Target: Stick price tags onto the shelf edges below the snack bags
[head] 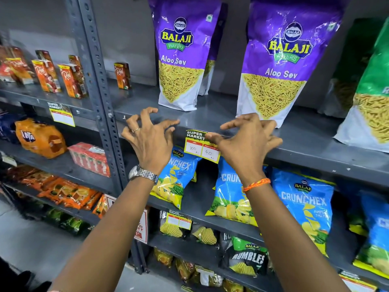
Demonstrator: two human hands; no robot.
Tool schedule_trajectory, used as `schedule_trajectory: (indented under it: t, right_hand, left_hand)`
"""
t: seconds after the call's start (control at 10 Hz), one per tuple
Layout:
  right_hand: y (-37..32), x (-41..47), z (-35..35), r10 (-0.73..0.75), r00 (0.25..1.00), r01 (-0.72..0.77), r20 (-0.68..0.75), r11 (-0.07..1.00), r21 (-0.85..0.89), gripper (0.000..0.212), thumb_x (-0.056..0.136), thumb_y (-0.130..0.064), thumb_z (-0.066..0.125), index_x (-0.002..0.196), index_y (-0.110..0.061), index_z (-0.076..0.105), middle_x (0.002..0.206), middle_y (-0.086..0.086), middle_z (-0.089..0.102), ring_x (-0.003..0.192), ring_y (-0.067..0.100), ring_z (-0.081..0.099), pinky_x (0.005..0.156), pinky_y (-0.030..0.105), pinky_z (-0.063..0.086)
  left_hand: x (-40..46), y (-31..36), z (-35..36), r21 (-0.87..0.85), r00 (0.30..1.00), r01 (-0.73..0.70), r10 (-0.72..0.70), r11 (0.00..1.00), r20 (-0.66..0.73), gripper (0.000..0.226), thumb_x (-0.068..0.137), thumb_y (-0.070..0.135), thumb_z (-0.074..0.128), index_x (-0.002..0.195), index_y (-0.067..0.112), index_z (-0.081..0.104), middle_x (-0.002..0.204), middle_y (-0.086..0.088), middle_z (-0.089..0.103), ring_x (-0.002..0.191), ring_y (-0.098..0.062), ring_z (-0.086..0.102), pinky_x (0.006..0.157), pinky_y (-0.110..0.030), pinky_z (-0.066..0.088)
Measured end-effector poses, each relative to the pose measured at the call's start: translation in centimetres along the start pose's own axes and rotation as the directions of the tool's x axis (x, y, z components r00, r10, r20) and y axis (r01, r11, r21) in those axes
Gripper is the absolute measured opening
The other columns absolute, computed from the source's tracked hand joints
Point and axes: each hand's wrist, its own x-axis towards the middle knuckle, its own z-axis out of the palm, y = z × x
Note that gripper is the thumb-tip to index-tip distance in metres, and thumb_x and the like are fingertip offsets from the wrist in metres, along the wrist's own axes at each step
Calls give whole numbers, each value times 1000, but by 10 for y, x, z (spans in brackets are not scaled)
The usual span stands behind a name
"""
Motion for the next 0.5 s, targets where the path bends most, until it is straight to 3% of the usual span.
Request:
schedule_trajectory:
  t: [0.2, 0.3, 0.4, 0.5]
  right_hand:
    - [-11, 7, 18, -151, 988, 156, 43, 971, -182, 43, 55, -74, 79, 76, -37, 77, 105, -15, 58, 109, 25, 41, 75, 39, 13]
    - [-4, 8, 5, -164, 986, 168, 36, 977, -133, 45, 67, -81, 67, 79, -39, 77, 107, -17, 62, 111, 23, 41, 84, 43, 23]
    - [16, 28, -32, -65, 987, 77, -148, 994, 76, 49, 79, -84, 52, 77, -40, 72, 104, -18, 65, 111, 23, 43, 86, 43, 25]
    - [40, 46, -77, 54, 919, 39, -391, 973, 226, 46, 88, -75, 51, 80, -35, 71, 97, -14, 67, 107, 24, 45, 86, 40, 21]
  left_hand:
    - [-3, 2, 0, 4, 1000, 5, -5, 1000, 15, 41, 80, 22, 62, 109, 50, 70, 139, 10, 46, 125, -31, 39, 96, -46, 26]
    - [-2, 5, -7, -7, 999, 2, -2, 1000, 53, 42, 79, 21, 60, 109, 48, 71, 141, 11, 46, 127, -31, 39, 98, -47, 27]
    - [-3, 14, -14, -105, 999, -3, 7, 994, 36, 48, 81, 18, 58, 118, 46, 69, 149, 10, 44, 131, -31, 37, 103, -48, 28]
    - [-5, 40, -28, -211, 998, 17, -28, 977, -50, 59, 81, 21, 58, 135, 44, 57, 153, 10, 41, 135, -29, 36, 108, -48, 29]
